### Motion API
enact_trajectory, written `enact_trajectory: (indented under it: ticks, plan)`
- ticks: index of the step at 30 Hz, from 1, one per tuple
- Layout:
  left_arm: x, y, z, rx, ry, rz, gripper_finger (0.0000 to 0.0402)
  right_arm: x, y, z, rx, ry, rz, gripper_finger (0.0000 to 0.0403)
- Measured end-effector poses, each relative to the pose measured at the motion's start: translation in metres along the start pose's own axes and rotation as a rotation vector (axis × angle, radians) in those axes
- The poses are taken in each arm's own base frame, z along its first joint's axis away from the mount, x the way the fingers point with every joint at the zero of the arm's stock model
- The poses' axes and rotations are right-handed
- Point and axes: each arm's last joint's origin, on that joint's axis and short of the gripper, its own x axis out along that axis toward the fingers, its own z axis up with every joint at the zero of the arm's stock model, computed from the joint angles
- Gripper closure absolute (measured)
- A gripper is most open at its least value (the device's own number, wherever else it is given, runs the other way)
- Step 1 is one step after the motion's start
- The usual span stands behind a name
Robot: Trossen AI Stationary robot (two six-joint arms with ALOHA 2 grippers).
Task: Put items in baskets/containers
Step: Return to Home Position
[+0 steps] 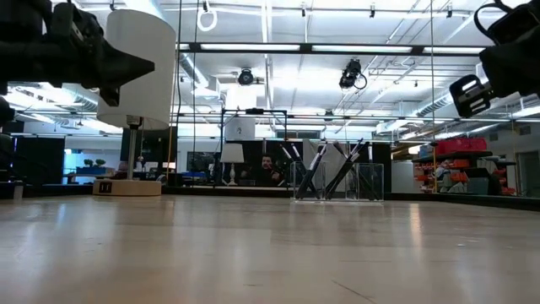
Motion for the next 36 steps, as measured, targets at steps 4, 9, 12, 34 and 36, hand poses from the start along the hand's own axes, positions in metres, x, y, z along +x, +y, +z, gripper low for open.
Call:
enact_trajectory:
  ticks: [4, 9, 12, 34, 36]
  plan:
    - [-0.007, 0.001, 0.002, 0.019, -0.027, -0.009, 0.0397, -0.001, 0.001, 0.002, -0.029, -0.021, 0.005, 0.0401]
    - [-0.008, 0.0, 0.005, 0.051, -0.036, -0.04, 0.0397, -0.003, 0.001, 0.003, -0.051, -0.037, 0.001, 0.0401]
    - [-0.008, 0.0, 0.005, 0.05, -0.033, -0.037, 0.0397, -0.006, -0.001, 0.006, -0.063, -0.059, -0.058, 0.0401]
    - [-0.008, -0.003, -0.005, 0.0, 0.044, -0.063, 0.0397, -0.007, -0.009, 0.004, -0.145, -0.105, -0.292, 0.0401]
    - [-0.008, -0.003, -0.005, 0.0, 0.044, -0.064, 0.0397, -0.008, -0.01, 0.004, -0.151, -0.106, -0.32, 0.0401]
